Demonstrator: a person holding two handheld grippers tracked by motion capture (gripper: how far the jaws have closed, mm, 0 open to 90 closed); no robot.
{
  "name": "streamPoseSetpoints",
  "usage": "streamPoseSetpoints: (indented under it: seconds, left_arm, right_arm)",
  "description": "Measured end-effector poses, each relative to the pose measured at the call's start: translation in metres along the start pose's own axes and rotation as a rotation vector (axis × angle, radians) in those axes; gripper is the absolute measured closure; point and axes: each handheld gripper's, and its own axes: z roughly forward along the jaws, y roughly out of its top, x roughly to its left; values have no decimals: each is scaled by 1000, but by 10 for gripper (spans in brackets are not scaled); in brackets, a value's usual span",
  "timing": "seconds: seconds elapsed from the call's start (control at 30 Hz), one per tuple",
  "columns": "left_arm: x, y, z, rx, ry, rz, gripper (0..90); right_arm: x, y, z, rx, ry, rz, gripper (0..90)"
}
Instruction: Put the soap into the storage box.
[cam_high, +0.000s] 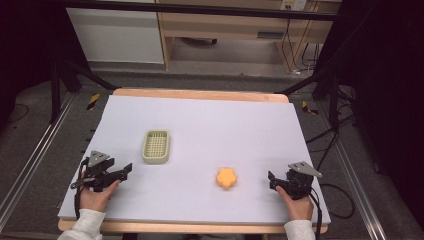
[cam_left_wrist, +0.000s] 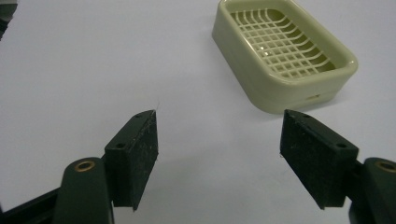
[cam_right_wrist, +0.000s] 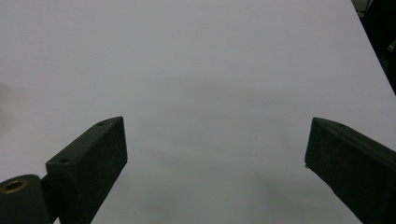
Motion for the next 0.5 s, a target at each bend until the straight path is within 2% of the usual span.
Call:
streamPoseSetpoints:
  seconds: [0.5]
  left_arm:
    - [-19,4,-1,-4,-46,51,280]
  right_arm:
    - [-2,-1,0,0,-16,2,59]
